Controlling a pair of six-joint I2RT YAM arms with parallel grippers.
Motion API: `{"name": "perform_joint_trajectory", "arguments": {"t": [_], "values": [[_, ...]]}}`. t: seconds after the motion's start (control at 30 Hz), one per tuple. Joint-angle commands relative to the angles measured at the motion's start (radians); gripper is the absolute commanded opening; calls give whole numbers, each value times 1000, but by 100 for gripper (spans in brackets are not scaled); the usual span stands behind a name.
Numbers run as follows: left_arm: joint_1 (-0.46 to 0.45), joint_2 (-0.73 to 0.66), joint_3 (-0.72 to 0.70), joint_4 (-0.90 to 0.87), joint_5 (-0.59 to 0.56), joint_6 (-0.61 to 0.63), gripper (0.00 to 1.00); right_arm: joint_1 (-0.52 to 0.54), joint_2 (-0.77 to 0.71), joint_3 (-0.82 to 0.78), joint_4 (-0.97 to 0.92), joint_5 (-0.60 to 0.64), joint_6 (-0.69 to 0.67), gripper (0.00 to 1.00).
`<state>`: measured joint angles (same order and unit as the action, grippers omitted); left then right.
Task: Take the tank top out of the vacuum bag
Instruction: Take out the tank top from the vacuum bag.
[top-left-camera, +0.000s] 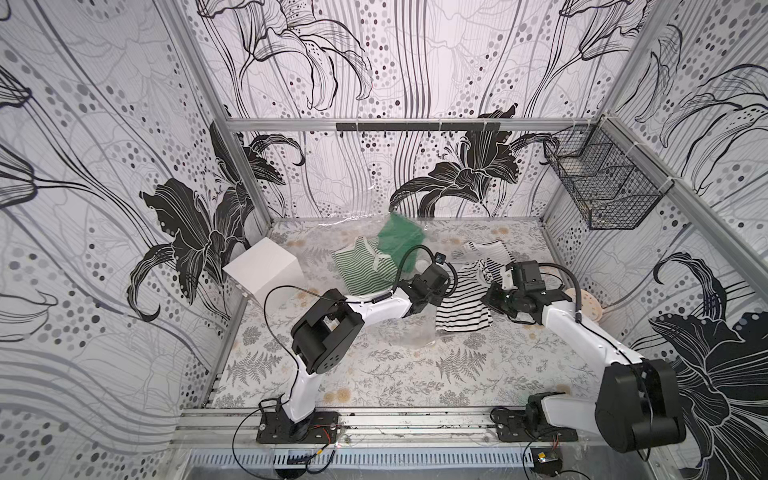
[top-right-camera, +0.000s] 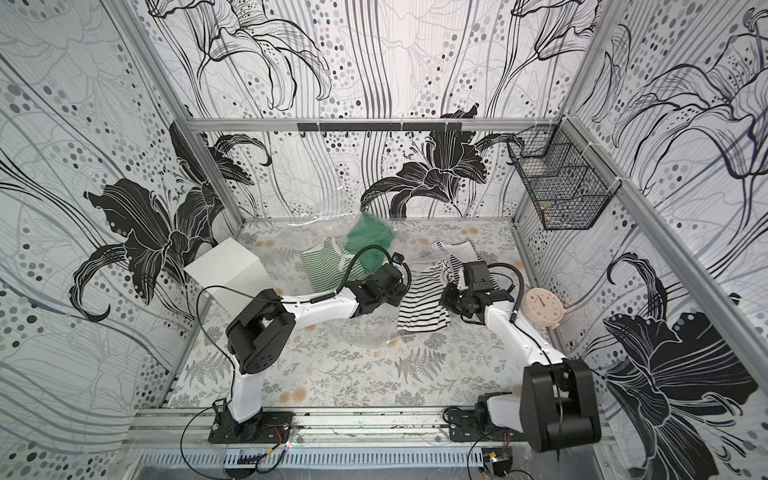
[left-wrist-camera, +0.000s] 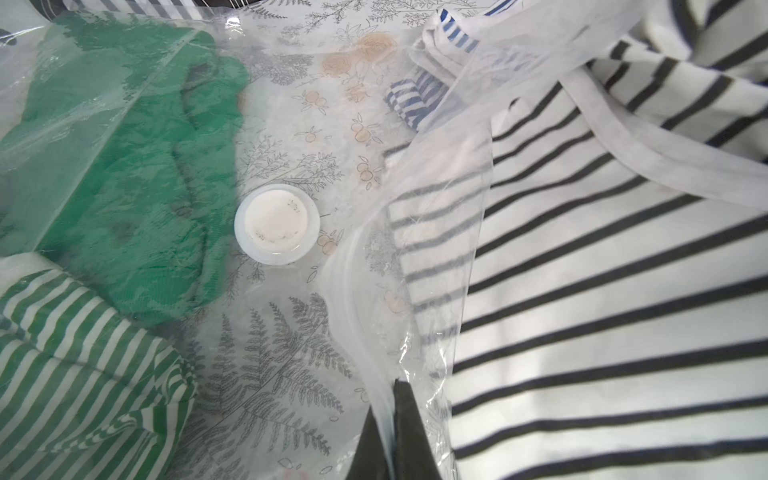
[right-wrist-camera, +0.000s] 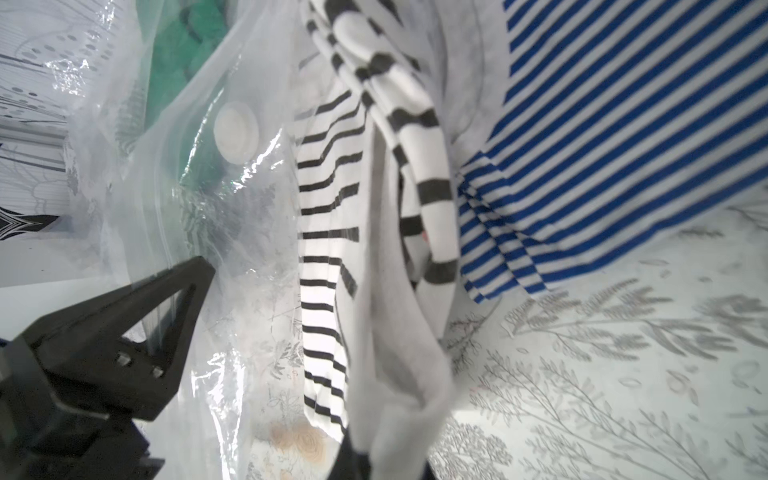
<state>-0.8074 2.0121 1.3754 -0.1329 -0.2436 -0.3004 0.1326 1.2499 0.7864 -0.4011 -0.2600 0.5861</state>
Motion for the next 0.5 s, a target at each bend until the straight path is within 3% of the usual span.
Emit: {"name": "perform_joint_trajectory", "arguments": {"t": [0.0, 0.17, 0.47], "values": [[12, 3, 4, -7, -31, -28, 0, -68, -66, -39, -108, 54, 32, 0], [25, -9, -22, -4, -39, -45, 0, -214, -125, -71, -205, 44, 39, 0], [46, -32, -59, 1, -50, -58, 0, -316, -171, -76, -371, 185, 62, 0]]}}
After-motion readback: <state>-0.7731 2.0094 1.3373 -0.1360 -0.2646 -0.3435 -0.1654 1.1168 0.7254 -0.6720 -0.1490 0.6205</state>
